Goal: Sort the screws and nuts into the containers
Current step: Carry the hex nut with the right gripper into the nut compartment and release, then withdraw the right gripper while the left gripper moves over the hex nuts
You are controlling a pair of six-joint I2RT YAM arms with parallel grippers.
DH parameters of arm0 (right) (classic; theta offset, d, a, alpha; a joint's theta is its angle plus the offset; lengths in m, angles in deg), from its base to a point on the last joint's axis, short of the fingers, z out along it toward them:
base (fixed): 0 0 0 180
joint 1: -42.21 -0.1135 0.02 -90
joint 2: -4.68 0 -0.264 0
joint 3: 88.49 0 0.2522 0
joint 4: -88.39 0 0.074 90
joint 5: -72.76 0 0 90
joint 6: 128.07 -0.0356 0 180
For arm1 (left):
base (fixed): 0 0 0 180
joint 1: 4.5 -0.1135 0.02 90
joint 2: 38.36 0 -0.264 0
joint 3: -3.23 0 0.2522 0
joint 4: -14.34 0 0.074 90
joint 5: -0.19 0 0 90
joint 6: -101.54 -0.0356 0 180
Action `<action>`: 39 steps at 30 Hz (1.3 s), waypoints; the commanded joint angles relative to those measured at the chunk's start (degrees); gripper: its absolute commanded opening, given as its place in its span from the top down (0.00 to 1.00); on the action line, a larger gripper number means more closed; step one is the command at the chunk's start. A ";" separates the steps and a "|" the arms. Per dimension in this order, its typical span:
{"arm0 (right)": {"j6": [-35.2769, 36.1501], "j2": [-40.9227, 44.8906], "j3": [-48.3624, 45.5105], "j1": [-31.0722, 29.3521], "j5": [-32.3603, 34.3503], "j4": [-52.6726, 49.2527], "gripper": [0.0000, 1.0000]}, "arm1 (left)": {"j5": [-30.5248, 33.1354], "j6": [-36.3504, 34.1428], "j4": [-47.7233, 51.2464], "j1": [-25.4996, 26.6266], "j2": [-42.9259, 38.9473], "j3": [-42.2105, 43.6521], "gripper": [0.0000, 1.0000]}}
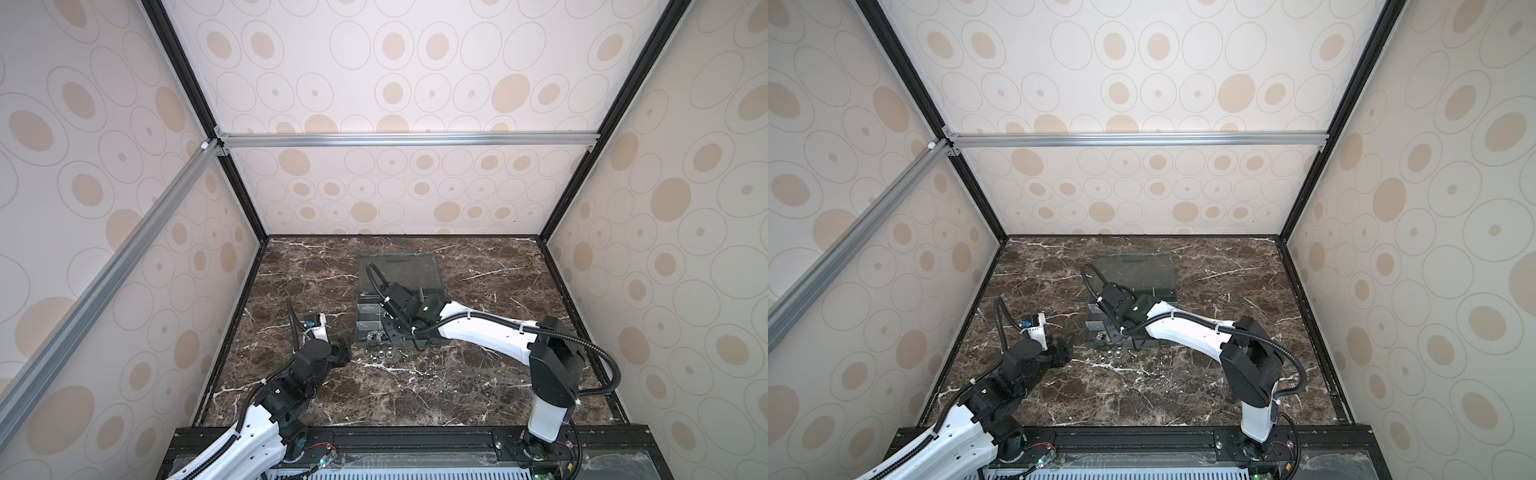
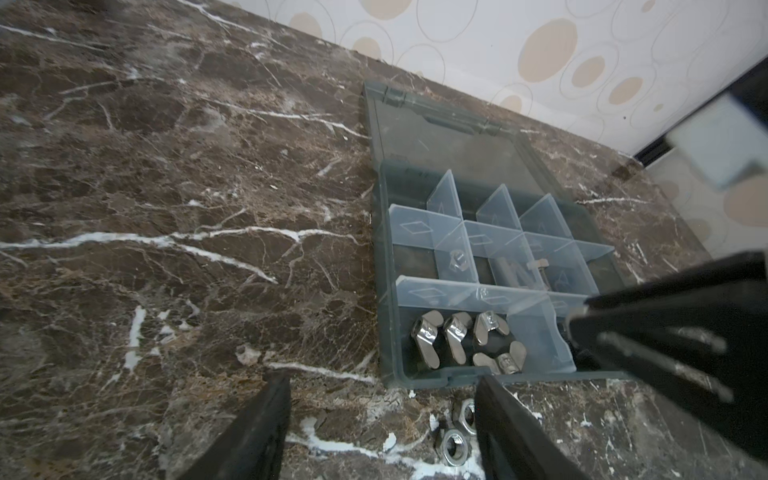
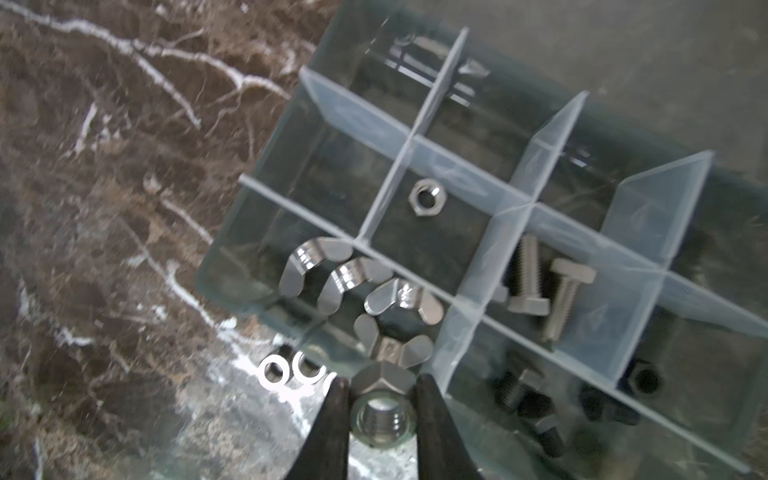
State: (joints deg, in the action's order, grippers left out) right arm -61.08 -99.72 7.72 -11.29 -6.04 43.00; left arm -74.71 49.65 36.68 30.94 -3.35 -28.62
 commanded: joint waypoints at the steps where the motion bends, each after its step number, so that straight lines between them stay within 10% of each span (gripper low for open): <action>1: 0.66 -1.64 2.31 2.49 1.76 1.90 0.83 | -3.27 0.45 -0.82 -0.37 2.16 -3.17 0.30; 12: 1.02 -10.60 9.58 6.29 -0.65 3.22 0.82 | -5.33 2.30 -3.21 -0.37 7.06 -3.46 0.30; 18: 0.33 -12.25 11.69 6.47 -0.69 2.09 0.57 | -6.85 2.41 -4.10 -0.39 8.28 -3.18 0.31; 39: -4.84 9.54 -8.20 6.53 -1.11 6.42 0.50 | -12.07 2.68 -5.65 -0.37 11.05 -1.93 0.35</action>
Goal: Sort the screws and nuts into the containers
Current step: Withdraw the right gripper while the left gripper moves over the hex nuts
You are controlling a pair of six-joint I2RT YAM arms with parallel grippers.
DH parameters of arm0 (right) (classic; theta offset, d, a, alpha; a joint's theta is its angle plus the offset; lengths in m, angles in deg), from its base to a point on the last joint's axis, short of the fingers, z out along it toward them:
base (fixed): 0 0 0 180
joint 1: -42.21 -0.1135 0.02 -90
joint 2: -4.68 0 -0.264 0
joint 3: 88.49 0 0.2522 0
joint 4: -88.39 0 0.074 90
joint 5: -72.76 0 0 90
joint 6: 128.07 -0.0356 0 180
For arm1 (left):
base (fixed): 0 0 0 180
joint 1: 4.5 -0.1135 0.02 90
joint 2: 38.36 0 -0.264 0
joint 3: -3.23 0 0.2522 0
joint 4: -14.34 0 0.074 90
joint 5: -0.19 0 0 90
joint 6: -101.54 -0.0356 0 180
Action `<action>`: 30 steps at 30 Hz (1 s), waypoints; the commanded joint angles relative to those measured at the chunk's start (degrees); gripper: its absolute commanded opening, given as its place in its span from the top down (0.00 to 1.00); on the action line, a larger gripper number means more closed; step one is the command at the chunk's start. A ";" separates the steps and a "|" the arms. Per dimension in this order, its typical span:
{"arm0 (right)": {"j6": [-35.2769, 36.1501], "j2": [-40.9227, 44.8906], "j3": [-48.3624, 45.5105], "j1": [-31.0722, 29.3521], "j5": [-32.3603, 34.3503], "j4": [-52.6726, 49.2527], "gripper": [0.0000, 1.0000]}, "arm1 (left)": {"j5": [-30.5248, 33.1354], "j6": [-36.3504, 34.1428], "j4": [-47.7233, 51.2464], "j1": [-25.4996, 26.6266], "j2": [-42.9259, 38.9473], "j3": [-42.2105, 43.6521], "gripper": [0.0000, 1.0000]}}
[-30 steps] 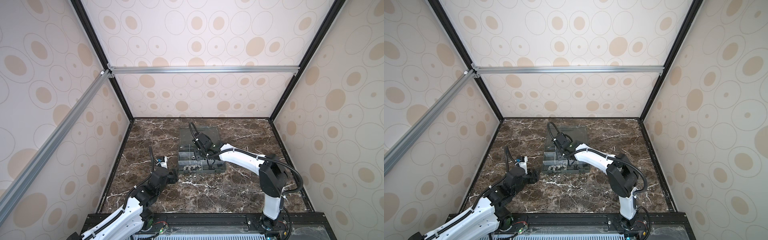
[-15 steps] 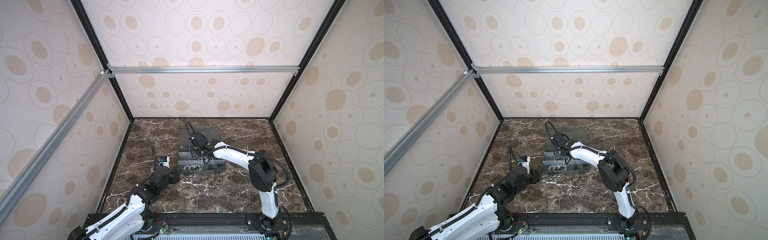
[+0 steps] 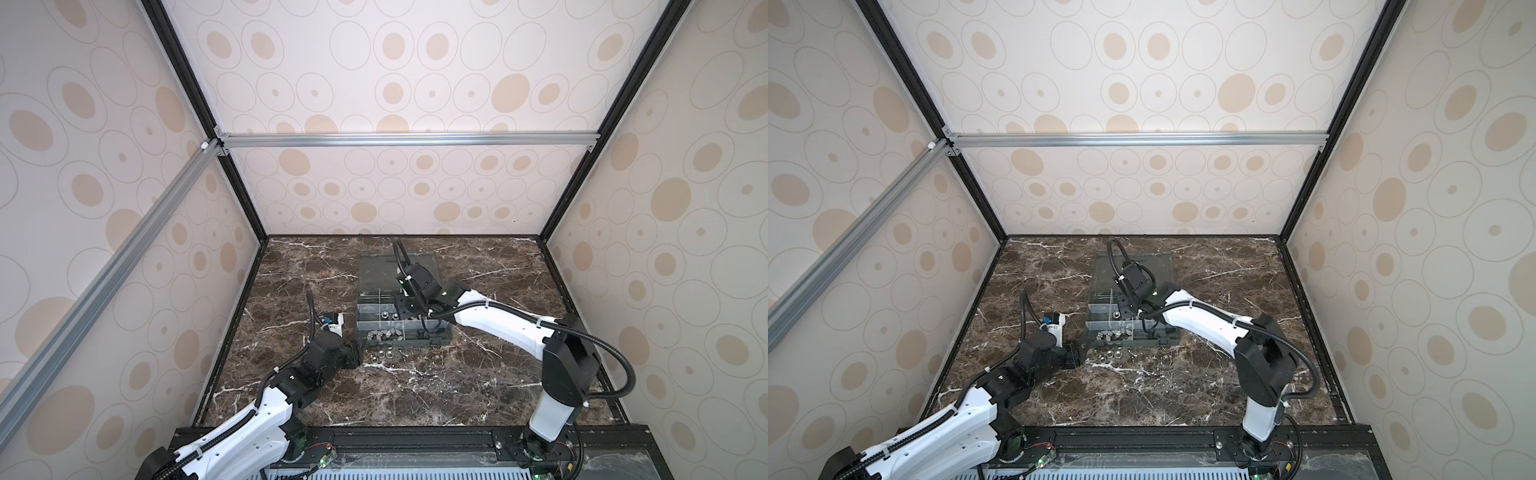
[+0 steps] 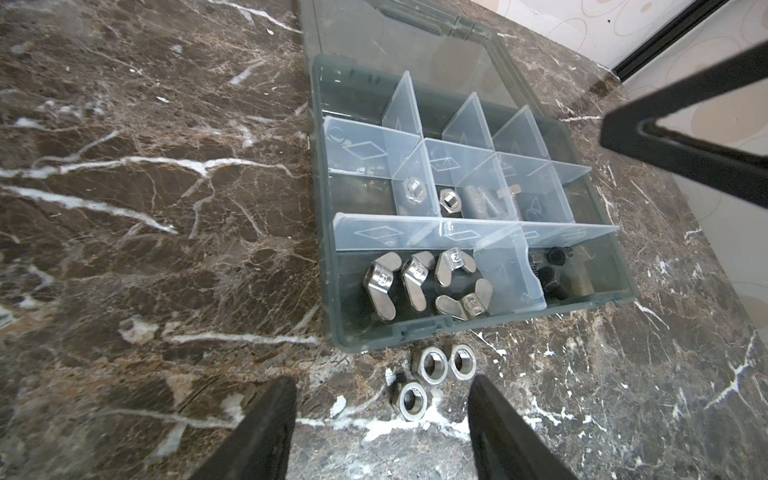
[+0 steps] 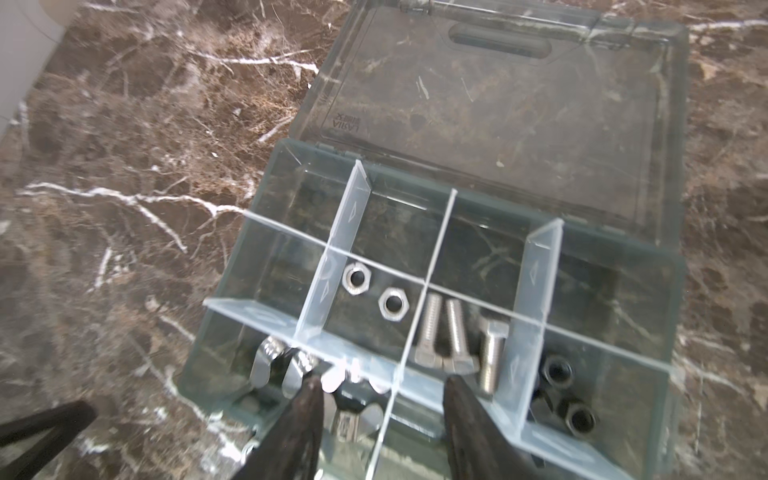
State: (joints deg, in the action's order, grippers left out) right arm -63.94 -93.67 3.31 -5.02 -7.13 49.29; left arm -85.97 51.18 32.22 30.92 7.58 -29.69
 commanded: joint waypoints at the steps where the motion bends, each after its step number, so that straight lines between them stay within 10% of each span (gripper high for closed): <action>1: -2.50 5.04 -5.45 0.18 0.26 0.14 0.50 | -1.14 1.38 -1.67 -0.35 0.25 -0.52 0.35; 30: -21.37 35.95 -37.55 -0.90 8.02 -2.92 0.48 | -12.71 -2.65 -8.51 0.44 19.62 -3.36 0.48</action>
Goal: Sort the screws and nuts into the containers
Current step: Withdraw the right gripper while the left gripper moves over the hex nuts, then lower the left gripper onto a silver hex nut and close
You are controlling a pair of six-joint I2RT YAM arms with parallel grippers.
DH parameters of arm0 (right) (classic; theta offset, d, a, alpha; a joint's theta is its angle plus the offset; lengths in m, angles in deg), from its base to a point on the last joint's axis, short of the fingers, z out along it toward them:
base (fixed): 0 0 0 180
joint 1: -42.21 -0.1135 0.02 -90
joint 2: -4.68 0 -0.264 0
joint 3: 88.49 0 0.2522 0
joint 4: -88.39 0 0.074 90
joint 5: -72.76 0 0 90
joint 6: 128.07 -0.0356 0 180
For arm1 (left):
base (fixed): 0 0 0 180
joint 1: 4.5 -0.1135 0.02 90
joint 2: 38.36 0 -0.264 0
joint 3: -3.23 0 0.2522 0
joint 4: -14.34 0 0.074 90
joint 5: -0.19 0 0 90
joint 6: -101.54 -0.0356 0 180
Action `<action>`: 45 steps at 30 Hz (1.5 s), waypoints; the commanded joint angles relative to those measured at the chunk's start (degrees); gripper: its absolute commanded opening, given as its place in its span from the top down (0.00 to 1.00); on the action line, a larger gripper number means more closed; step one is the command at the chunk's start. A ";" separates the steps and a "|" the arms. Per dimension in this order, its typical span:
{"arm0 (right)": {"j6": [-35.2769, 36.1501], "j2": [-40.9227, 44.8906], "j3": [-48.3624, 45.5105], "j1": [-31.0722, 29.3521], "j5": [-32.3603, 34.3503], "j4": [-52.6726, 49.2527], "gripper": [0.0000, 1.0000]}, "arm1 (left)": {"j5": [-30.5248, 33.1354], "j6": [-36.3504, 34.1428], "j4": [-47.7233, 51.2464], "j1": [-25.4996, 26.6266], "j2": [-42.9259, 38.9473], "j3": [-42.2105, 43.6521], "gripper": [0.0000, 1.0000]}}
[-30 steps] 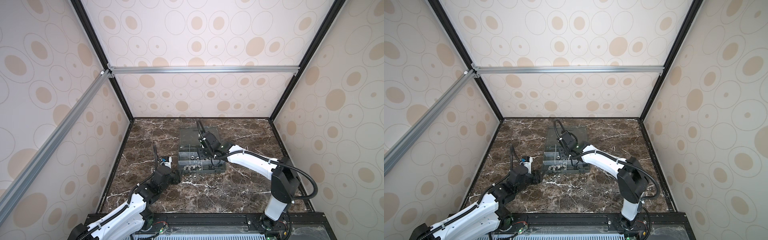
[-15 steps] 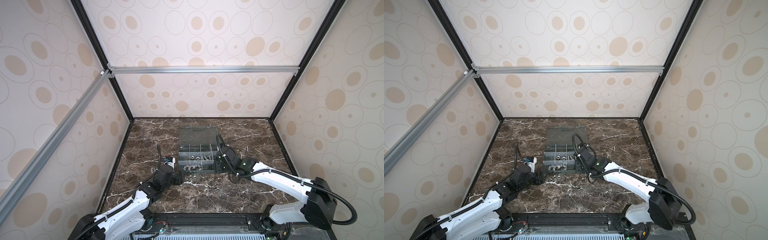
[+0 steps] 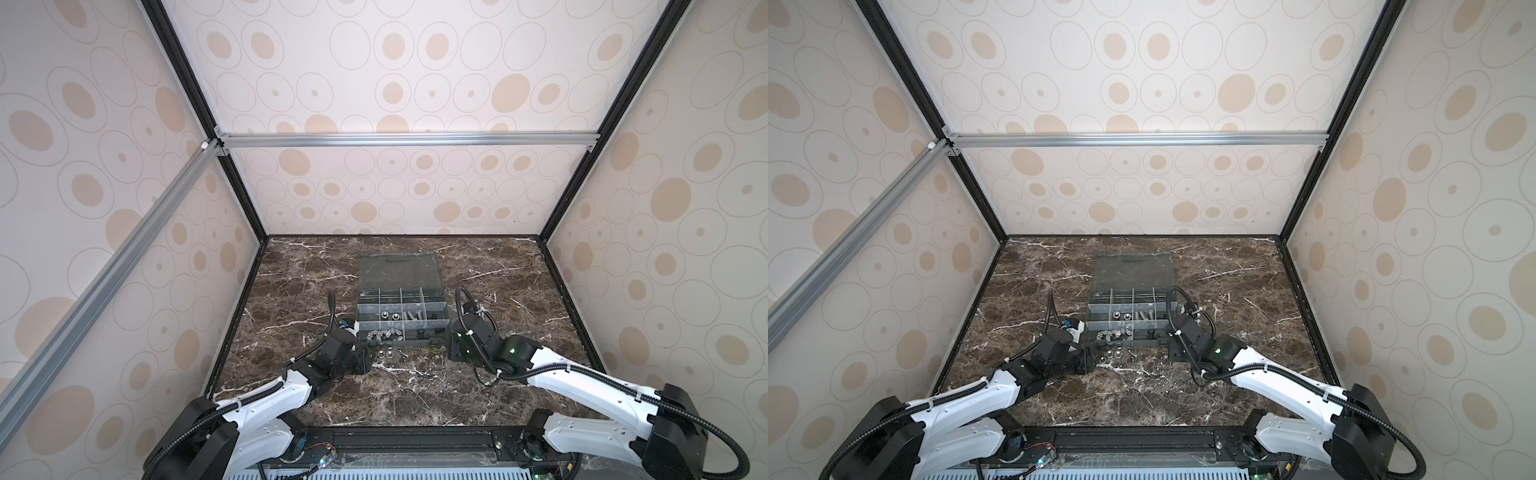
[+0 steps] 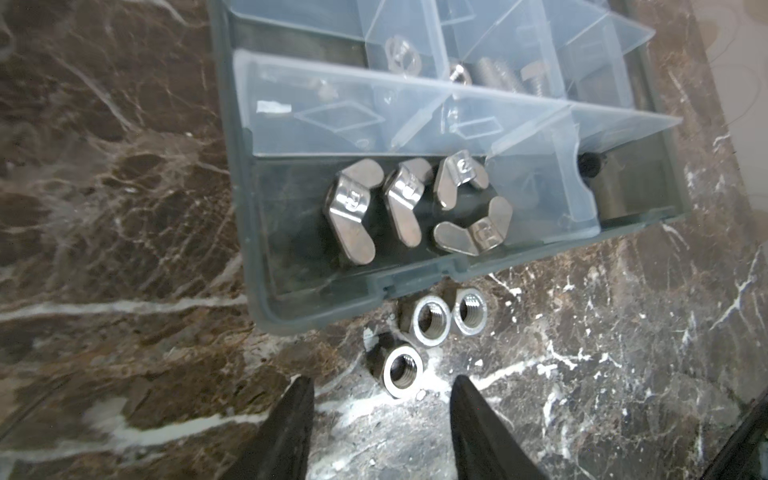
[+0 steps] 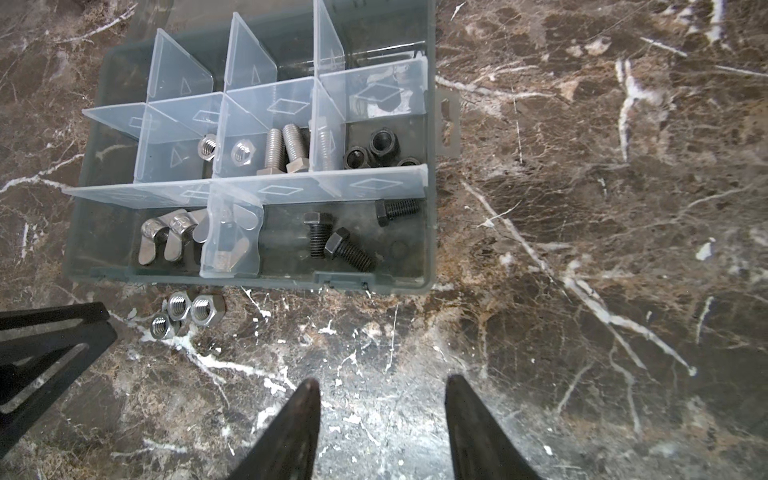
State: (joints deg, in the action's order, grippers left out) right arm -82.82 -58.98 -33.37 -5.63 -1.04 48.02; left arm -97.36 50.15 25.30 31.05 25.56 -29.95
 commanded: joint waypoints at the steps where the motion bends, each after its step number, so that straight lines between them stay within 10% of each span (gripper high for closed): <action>1: -2.51 1.50 -0.93 -0.29 2.04 -1.85 0.48 | -1.36 -1.71 -1.65 0.46 2.40 -3.42 0.49; 45: -6.72 4.42 -5.24 -0.33 2.60 -2.81 0.48 | 7.47 -3.51 8.08 12.37 15.83 -11.21 0.57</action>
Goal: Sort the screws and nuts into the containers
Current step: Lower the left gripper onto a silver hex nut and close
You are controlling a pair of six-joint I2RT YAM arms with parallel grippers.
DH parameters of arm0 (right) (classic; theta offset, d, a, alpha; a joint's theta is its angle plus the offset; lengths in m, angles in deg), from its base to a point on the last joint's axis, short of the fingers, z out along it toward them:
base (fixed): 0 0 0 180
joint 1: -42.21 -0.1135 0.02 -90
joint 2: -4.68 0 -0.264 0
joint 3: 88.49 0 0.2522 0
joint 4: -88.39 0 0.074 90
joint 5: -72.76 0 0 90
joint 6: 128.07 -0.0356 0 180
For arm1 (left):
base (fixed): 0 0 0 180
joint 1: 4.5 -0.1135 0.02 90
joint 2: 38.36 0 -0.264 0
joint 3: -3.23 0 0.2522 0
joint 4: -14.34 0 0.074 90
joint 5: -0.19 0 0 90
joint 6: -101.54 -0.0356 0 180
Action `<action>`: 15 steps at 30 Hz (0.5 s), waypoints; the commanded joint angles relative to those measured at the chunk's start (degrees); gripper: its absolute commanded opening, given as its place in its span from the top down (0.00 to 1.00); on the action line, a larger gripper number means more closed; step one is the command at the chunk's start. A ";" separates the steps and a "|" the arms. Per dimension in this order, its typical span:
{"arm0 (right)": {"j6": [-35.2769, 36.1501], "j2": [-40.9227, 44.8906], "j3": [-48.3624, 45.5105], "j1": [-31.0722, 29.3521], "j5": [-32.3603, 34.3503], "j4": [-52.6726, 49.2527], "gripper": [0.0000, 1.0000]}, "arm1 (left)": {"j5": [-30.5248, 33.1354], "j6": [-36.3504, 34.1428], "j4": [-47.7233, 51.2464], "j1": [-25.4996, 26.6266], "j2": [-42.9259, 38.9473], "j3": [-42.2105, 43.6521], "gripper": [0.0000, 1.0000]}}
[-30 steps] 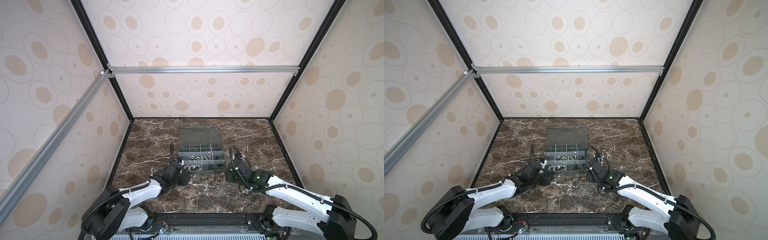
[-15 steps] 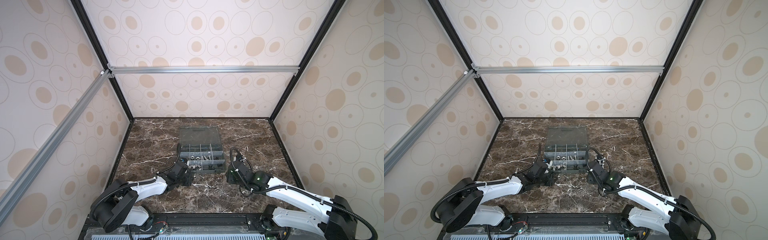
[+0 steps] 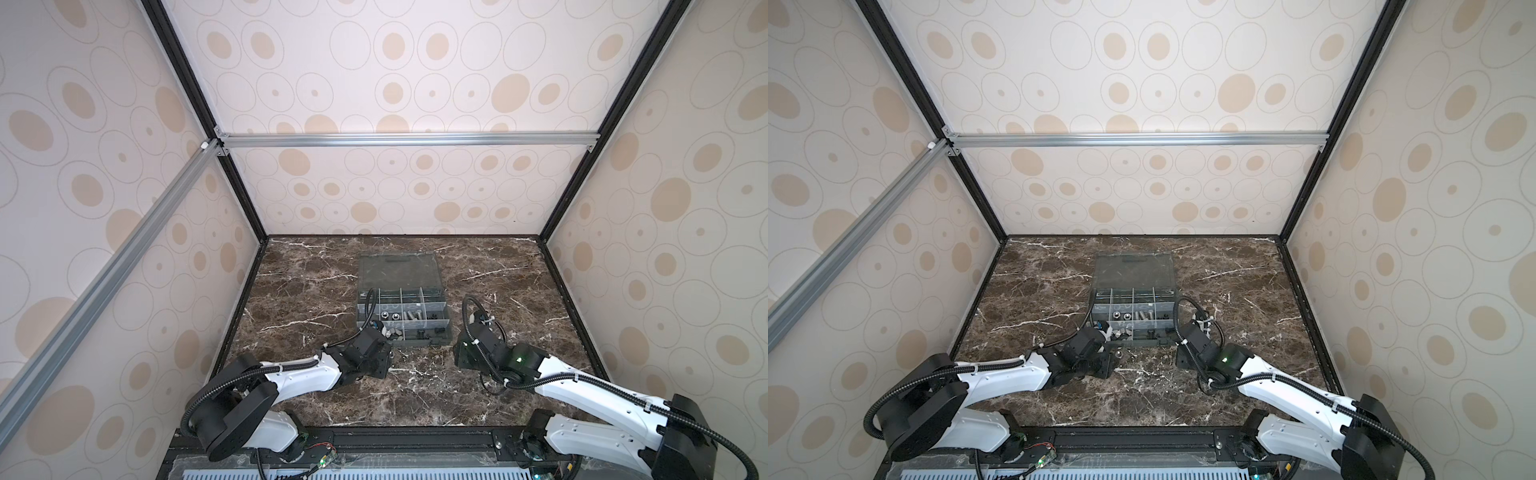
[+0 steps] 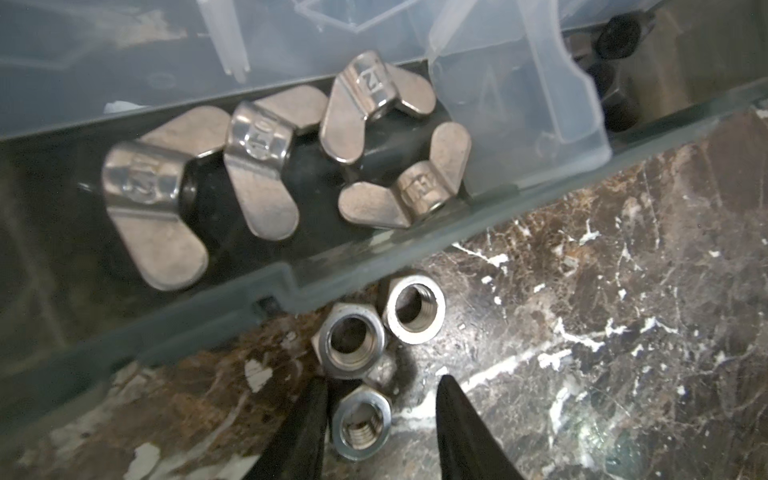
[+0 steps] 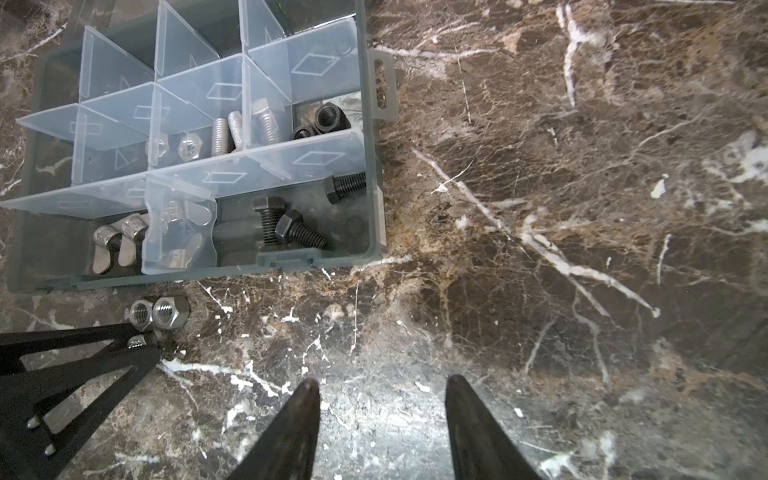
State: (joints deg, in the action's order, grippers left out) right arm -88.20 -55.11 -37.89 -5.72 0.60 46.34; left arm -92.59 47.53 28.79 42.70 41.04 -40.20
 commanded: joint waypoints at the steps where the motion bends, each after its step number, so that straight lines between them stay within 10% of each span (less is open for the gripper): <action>1: -1.33 0.47 -0.72 -0.32 0.98 -1.04 0.48 | 3.07 -0.83 4.57 0.87 0.50 -0.92 0.58; 15: -1.74 1.52 -0.88 -0.31 1.63 -1.98 0.48 | 9.28 -2.01 10.10 2.72 2.17 -4.47 0.63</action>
State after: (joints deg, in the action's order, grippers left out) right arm -88.62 -54.74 -37.96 -5.74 0.82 45.86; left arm -86.23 46.87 34.28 44.97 42.55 -42.98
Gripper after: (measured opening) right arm 0.521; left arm 0.374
